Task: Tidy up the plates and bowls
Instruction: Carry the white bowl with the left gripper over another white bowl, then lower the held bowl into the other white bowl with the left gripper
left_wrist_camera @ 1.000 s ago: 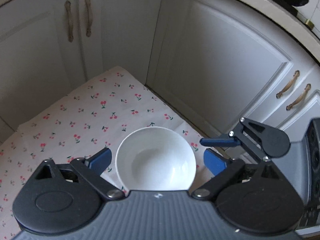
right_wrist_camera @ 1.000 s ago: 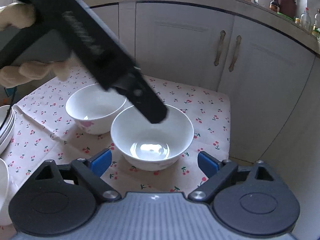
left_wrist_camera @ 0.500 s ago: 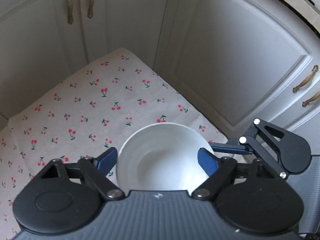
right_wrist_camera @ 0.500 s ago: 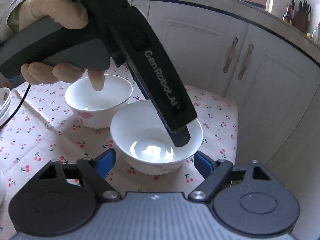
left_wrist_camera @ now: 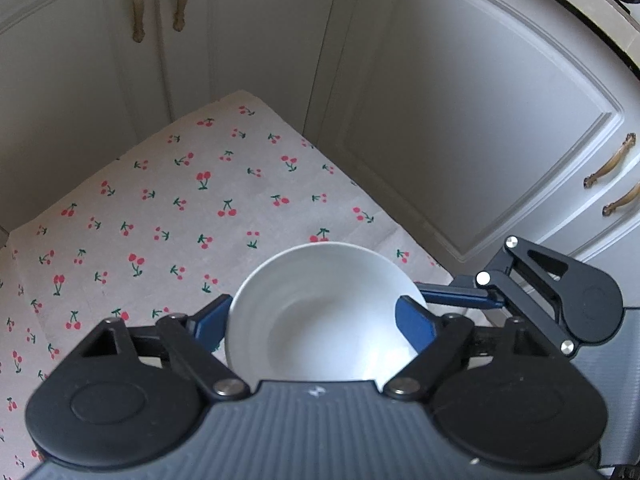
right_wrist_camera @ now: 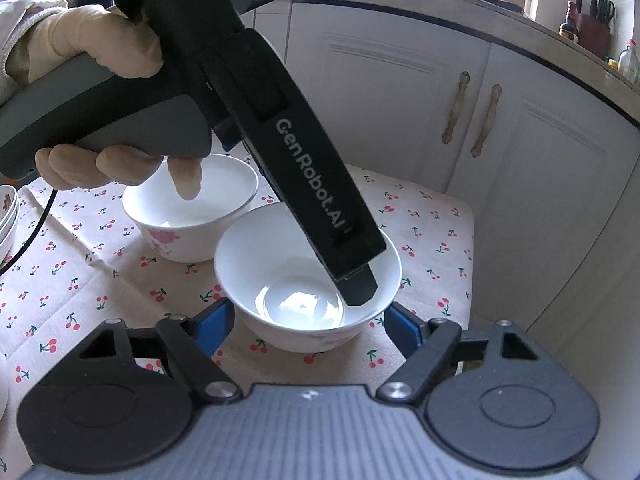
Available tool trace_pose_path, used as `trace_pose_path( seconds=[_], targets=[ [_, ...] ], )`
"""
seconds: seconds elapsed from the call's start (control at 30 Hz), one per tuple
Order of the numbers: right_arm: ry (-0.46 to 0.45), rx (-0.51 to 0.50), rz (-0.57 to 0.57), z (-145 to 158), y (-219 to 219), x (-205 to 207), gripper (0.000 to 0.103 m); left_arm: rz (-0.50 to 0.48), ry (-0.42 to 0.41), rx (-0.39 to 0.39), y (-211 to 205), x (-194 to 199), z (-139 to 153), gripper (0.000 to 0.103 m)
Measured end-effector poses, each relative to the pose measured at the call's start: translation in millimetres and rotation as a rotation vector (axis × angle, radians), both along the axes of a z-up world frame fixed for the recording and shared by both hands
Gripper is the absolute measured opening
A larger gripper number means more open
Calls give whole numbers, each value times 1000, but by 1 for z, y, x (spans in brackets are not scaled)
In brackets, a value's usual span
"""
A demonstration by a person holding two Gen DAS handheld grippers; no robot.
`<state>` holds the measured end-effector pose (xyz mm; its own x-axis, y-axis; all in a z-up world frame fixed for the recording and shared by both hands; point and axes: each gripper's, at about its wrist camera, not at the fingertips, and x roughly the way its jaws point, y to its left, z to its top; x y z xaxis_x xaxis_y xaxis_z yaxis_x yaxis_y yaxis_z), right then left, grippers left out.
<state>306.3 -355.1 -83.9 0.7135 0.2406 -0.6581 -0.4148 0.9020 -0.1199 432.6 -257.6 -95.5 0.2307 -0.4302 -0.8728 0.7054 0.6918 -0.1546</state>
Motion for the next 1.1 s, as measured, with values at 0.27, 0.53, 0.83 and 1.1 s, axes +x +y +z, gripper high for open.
trace_pose_path(
  seconds=[0.27, 0.53, 0.83, 1.1],
  targets=[
    [13, -11, -10, 4, 0, -5, 85, -11, 4, -37, 2, -8, 12, 85],
    [2, -3, -7, 20, 2, -18, 85, -2, 6, -56, 11, -17, 23, 71],
    [-23, -6, 3, 40, 11, -42, 85, 5, -9, -66, 27, -37, 36, 63],
    [-51, -5, 12, 61, 26, -69, 85, 27, -32, -92, 47, -63, 61, 63]
  ],
)
